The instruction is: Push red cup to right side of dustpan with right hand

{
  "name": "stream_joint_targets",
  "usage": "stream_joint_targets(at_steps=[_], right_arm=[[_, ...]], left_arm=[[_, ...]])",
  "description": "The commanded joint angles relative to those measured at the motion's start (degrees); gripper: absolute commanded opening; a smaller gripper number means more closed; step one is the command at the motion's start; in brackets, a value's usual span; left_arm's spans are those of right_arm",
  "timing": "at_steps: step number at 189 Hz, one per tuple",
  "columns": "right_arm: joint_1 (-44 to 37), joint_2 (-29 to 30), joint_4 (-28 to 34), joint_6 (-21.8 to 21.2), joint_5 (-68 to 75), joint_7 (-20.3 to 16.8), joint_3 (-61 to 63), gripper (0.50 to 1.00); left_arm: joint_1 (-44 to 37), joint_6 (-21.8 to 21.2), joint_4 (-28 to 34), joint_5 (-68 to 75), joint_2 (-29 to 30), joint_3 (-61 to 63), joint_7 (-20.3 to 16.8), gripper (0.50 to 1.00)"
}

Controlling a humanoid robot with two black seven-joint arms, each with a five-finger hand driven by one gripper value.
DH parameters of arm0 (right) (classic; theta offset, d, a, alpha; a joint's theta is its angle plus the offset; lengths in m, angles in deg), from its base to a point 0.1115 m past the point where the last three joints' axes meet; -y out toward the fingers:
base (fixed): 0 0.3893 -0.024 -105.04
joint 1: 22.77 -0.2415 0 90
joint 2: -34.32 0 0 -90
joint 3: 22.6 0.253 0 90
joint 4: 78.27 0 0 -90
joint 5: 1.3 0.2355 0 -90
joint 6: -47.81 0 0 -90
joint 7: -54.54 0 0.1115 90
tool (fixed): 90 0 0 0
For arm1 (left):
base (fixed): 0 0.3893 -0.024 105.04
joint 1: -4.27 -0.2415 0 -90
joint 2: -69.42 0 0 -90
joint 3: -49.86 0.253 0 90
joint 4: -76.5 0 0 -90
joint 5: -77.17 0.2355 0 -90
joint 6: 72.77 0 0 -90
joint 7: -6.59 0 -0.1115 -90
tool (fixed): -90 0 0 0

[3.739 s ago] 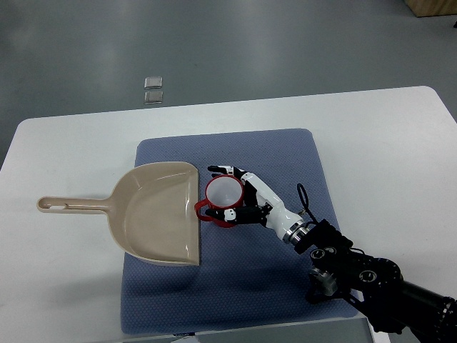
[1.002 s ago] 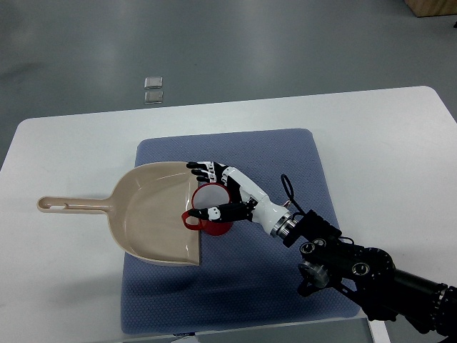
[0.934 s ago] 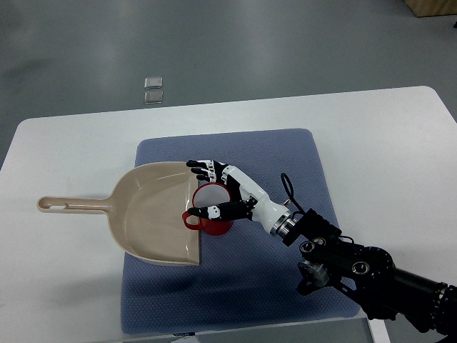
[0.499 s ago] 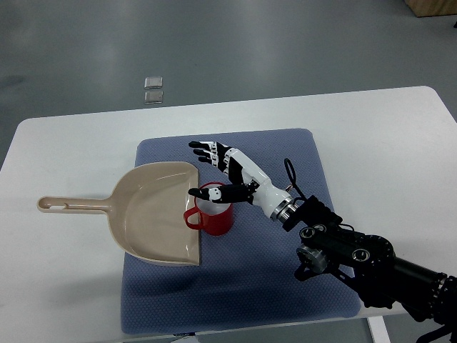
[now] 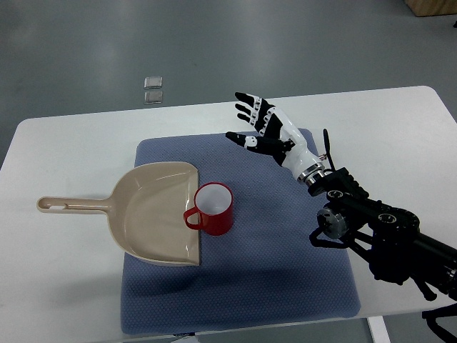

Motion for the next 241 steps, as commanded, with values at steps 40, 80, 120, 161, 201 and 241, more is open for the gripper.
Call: stream_joint_targets(at_steps=[40,80,120,161,201,241], right_arm=[[-0.3,-0.9,-0.4,-0.1,17.9,0.0,0.4,0.924],[-0.3,-0.9,-1.7,-0.1,30.2,0.0,1.8,0.926],[0.3,-0.3,-2.0,0.0,32.2,0.0,4.2,0.924],[0.4,-0.1,-2.7,0.3,32.3,0.0,5.0,0.926],[0.8,-1.0,-2.8,0.1,31.4,0.0,5.2,0.926],[1.8,-1.0,-2.9,0.1,31.3,0.0,5.2,0.926]], left_arm=[[0.0,0.0,0.0,0.0,0.0,0.0,0.0,1.0],[0.0,0.0,0.0,0.0,0.0,0.0,0.0,1.0],[0.0,0.0,0.0,0.0,0.0,0.0,0.0,1.0],[0.0,0.0,0.0,0.0,0.0,0.0,0.0,1.0],[0.1,0.0,0.0,0.0,0.0,0.0,0.0,1.0],[0.0,0.0,0.0,0.0,0.0,0.0,0.0,1.0]])
